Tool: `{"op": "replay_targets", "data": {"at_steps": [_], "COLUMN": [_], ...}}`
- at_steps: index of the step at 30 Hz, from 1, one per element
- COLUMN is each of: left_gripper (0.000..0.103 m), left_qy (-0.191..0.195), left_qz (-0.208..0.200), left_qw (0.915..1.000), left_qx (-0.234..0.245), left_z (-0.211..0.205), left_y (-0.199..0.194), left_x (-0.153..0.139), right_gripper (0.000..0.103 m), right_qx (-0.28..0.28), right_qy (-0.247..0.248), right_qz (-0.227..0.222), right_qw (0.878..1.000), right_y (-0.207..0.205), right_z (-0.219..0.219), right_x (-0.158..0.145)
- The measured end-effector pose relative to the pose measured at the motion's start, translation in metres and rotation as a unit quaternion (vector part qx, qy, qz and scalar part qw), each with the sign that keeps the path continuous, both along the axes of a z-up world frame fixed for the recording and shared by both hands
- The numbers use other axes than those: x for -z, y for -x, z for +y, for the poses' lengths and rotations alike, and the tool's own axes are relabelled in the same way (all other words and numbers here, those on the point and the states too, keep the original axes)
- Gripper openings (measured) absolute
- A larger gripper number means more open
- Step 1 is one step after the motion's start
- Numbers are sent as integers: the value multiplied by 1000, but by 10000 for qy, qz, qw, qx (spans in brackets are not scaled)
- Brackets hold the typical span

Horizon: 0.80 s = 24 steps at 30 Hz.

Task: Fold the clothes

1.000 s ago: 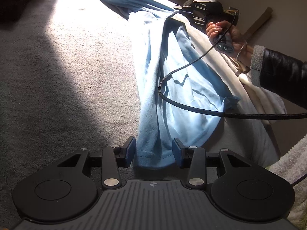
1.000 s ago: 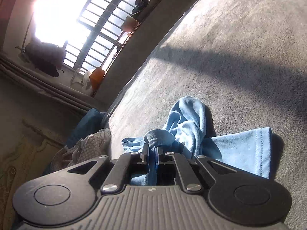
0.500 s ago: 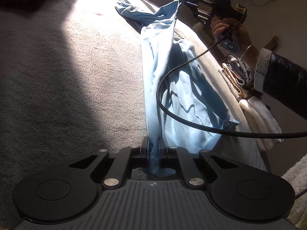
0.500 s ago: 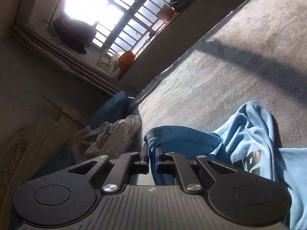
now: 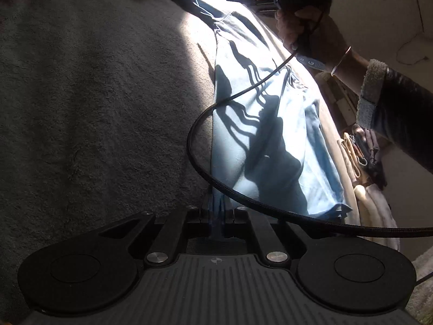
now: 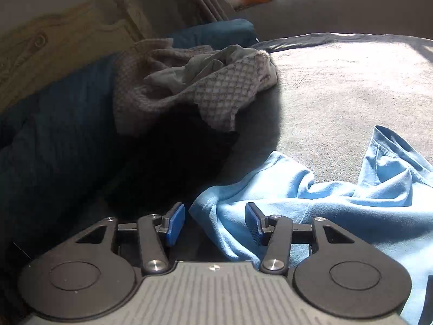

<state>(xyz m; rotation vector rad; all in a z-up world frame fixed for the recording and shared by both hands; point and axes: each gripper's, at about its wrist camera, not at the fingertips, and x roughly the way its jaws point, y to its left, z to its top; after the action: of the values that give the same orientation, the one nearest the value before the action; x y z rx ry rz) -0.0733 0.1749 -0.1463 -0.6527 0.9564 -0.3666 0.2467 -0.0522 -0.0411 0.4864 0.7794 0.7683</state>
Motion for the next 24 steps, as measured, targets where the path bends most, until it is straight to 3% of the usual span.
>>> {"op": "replay_targets", "data": {"at_steps": [6, 10, 15, 21, 24], "left_gripper": [20, 32, 39, 43, 45], "left_qy": [126, 220, 217, 204, 155], "left_qz": [20, 32, 59, 291, 432], "left_qw": [9998, 9994, 9992, 9985, 9978], "left_qx": [168, 259, 340, 420, 488], "left_z": [-1, 0, -2, -4, -6], "left_y": [-4, -6, -7, -13, -15], "left_x": [2, 2, -1, -4, -5], "right_gripper": [53, 53, 59, 69, 69], "right_qx": [155, 561, 1084, 1705, 2319], "right_qy": [272, 102, -131, -409, -1], "right_qz": [313, 576, 905, 1294, 1661], "right_qw": [9990, 9967, 9899, 9760, 9584], "right_y": [11, 61, 126, 204, 239], "right_z": [-34, -107, -202, -315, -342], "right_x": [4, -1, -8, -17, 15]}}
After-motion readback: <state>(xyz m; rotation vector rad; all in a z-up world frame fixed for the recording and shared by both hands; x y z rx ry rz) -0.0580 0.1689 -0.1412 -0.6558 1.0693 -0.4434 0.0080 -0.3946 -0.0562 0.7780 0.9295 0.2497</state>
